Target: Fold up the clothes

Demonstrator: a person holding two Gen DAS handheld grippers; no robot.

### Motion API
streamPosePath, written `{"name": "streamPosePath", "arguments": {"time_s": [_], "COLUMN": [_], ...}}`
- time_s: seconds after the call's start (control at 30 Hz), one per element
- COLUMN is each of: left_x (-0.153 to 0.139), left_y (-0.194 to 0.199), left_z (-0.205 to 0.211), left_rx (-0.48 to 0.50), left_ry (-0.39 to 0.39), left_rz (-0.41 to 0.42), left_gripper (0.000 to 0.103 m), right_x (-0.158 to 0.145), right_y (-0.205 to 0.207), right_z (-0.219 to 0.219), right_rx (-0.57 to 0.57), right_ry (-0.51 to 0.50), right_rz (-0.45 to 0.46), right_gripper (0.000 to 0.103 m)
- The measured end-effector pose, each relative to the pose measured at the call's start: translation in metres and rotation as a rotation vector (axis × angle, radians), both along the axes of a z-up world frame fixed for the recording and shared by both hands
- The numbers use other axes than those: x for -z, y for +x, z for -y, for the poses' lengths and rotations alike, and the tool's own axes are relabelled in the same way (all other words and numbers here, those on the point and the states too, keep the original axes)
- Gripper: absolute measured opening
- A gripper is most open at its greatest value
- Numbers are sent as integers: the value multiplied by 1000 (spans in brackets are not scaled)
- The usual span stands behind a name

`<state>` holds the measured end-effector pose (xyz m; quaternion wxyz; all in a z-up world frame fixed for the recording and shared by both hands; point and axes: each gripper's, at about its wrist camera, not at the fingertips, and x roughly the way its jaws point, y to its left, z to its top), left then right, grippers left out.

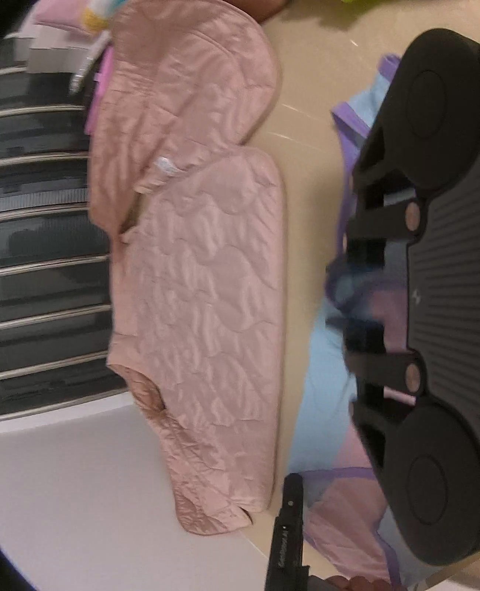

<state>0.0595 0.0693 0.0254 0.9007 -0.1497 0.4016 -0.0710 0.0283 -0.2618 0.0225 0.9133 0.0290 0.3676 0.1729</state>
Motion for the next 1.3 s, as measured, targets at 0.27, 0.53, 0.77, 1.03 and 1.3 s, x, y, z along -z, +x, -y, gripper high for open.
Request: {"name": "streamPosePath", "arguments": {"time_s": [0.27,0.53,0.77,1.03,1.3], "left_x": [-21,-22,-1,-18,0], "left_y": [-34,-124,-156,-138,-108], "left_z": [5,5,-10,-37,-42], "left_rx": [12,44,14,-97,-104], "left_ry": [-12,34,19,58,103], "left_rz": [153,189,120,164,108], "left_gripper": [0,0,12,35,8], "right_x": [-19,-19,0,-23,-30], "right_y": [-26,-113,-158,-150,-89], "right_z": [7,40,46,20,58], "right_rx": [-1,-93,-93,-97,160], "right_ry": [63,97,56,-6,-92], "right_rz": [111,228,204,305,185], "right_gripper": [1,1,9,29,37]}}
